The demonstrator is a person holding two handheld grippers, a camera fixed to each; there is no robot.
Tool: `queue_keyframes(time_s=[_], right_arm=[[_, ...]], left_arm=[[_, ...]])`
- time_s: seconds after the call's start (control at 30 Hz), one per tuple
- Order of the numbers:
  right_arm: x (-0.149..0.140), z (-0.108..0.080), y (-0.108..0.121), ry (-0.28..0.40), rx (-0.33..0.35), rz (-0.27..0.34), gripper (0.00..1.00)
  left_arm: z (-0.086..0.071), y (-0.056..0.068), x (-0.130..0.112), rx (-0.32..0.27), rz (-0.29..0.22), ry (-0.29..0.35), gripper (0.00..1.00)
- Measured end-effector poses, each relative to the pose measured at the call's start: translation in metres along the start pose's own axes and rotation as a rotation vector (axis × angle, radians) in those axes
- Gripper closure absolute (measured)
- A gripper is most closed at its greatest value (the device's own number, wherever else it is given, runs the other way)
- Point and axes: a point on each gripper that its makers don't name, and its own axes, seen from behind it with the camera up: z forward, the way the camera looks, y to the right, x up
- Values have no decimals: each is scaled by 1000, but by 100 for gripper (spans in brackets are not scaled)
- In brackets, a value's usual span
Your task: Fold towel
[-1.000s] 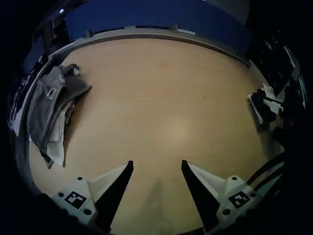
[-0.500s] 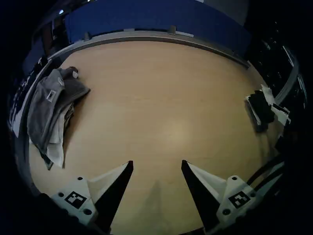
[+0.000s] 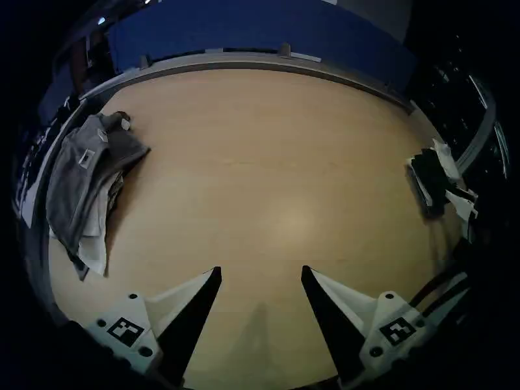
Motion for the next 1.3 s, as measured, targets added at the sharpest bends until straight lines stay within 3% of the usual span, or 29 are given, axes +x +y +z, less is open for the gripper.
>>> queue_keyframes(time_s=[0.3, 0.5, 0.7, 0.9, 1.13, 1.3], right_arm=[[-16, 6, -1, -27, 2, -43, 0], [23, -18, -6, 66, 6, 3, 0], [68, -45, -27, 187, 52, 67, 0], [87, -57, -43, 242, 71, 104, 0], [113, -74, -65, 365, 65, 112, 0], [134, -87, -79, 469, 59, 154, 0]], left_arm=[[-4, -4, 0, 8, -4, 6, 9], [-6, -8, 5, 8, -11, 34, 9], [-10, -14, 19, 4, -37, 93, 9], [-14, -20, 31, 3, -52, 147, 9], [-23, -30, 53, 16, -57, 264, 9], [-38, -39, 82, 30, -52, 423, 9]])
